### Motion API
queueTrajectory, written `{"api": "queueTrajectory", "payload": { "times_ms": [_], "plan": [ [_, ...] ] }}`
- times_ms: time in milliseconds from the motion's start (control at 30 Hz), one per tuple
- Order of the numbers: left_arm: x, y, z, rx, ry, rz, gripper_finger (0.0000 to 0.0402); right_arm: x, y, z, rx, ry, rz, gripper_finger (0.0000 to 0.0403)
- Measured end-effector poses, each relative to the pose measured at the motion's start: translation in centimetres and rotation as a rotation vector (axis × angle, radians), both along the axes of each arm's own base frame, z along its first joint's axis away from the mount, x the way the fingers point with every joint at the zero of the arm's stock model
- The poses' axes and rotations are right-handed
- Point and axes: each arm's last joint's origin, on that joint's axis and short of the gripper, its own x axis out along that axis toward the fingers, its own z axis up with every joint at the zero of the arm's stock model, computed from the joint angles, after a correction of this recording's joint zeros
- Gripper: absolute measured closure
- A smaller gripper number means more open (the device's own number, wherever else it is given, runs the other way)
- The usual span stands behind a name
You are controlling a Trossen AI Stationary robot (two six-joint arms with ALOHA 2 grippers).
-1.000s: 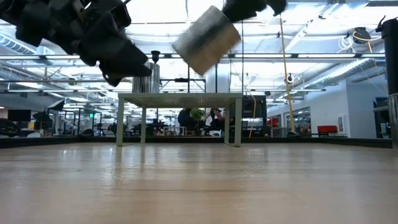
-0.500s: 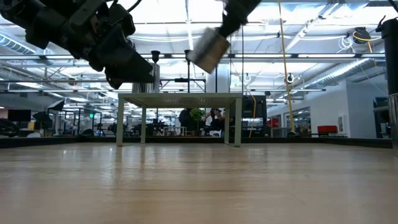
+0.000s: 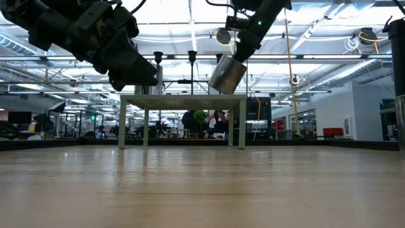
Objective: Pick & Place candle stick holders
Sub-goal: Put the scented candle on the shelf
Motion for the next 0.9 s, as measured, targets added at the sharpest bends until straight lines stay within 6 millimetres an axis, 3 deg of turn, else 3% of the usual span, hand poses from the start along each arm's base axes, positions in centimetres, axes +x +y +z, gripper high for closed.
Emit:
{"api": "queueTrajectory", "payload": {
  "times_ms": [633, 800, 900],
  "plan": [
    [-0.1, 0.0, -0.2, 0.003, 0.026, 0.000, 0.0227, 1.0, -0.9, 1.4, -0.079, -0.182, 0.042, 0.0331],
    [-0.1, 0.0, -0.3, -0.001, 0.031, 0.003, 0.0227, 0.4, 0.8, 3.3, -0.115, -0.255, 0.079, 0.0321],
    [-0.1, 0.0, -0.3, -0.002, 0.031, 0.003, 0.0227, -1.1, 2.5, 4.0, -0.053, -0.211, 0.079, 0.0323]
  ]
}}
